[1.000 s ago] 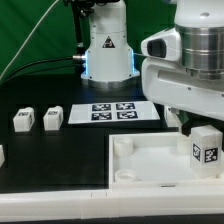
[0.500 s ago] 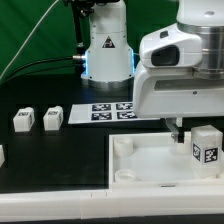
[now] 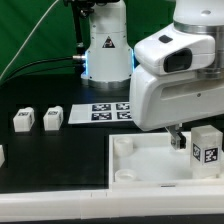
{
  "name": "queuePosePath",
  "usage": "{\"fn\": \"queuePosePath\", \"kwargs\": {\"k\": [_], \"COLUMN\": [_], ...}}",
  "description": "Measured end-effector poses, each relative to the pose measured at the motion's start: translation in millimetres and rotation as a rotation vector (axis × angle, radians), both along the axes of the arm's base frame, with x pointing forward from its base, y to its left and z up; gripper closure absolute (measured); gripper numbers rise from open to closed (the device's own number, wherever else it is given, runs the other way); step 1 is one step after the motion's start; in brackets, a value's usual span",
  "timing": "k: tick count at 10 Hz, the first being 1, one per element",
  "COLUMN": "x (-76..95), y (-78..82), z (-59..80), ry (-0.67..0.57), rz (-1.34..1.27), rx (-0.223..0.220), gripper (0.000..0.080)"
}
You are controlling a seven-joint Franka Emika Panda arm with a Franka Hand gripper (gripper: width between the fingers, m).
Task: Assemble one leg
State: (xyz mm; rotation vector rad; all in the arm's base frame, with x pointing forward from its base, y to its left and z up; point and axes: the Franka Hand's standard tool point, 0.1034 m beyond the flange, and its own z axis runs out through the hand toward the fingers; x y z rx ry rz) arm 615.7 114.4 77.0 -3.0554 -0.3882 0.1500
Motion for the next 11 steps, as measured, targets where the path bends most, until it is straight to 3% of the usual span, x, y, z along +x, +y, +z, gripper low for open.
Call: {"fn": "queuePosePath", "kwargs": {"k": [3,7,11], "x": [0.1,0.0,0.2], "y": [-0.2,0.0,4.0], "z": [0.1,0.0,-0.7], "ry": [0.0,0.003,0.005], "rz": [0.0,-0.071,-0.507], "rx": [0.0,-0.007,-0.043], "gripper": [0.051,0.0509,0.0509]}}
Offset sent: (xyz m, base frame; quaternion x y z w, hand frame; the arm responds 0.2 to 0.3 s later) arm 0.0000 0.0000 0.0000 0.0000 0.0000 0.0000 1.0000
